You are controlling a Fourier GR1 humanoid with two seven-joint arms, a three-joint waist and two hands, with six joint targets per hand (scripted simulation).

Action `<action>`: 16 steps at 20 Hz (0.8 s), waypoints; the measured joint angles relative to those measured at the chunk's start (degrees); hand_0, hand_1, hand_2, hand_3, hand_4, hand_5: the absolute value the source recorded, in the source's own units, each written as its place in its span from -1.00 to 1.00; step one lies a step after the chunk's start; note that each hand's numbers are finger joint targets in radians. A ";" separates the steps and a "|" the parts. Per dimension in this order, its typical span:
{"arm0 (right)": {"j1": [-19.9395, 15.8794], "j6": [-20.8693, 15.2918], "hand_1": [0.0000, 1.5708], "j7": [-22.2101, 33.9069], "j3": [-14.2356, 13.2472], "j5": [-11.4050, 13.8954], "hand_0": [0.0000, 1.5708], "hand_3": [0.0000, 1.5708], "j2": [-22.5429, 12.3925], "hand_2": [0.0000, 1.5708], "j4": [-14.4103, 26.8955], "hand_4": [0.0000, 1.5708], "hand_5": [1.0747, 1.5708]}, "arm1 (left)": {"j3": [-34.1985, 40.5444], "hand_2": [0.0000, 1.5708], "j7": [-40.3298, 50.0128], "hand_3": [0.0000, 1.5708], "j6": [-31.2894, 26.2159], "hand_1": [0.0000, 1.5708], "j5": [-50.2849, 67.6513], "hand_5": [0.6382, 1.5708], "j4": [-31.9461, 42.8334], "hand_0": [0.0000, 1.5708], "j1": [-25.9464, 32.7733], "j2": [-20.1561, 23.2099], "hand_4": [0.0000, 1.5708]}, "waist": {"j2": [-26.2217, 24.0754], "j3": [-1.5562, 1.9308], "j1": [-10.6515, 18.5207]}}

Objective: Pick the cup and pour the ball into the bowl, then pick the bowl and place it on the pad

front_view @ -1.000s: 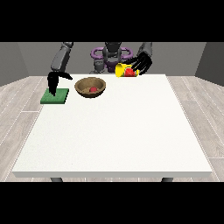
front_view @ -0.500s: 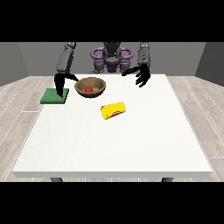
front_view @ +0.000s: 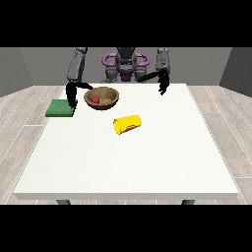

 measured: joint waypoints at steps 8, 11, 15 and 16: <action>1.79 0.91 -1.00 -9.15 -2.25 -0.53 -1.00 -1.00 -0.85 -1.00 2.20 -0.76 0.83 | -3.22 -1.00 2.72 -1.00 -0.79 -1.00 -0.02 0.97 -5.01 -1.00 -2.49 -0.89 -1.00 | 2.71 -1.99 3.65; 2.69 0.69 -1.00 -8.56 -3.05 -1.20 -1.00 -1.00 -0.95 -1.00 1.98 -0.69 0.84 | -3.73 -1.00 3.35 -1.00 -2.03 -1.00 0.04 0.98 -5.69 -1.00 -2.55 -0.38 -1.00 | 2.41 -2.19 4.76; 2.94 -1.25 -1.00 -6.70 -3.32 -1.39 -1.00 -1.00 0.16 -1.00 1.66 -0.55 0.89 | -4.21 -1.00 4.35 -1.00 -3.13 -1.00 0.22 0.98 -5.98 -1.00 -2.44 -0.27 -1.00 | 1.38 -2.14 6.02; 2.59 -1.84 -1.00 -5.33 -3.08 -1.47 -1.00 -1.00 0.89 -1.00 1.51 -0.54 0.90 | -3.83 -1.00 4.41 -1.00 -3.44 -1.00 0.48 0.98 -5.54 -1.00 -2.29 0.12 -1.00 | 0.77 -1.91 5.91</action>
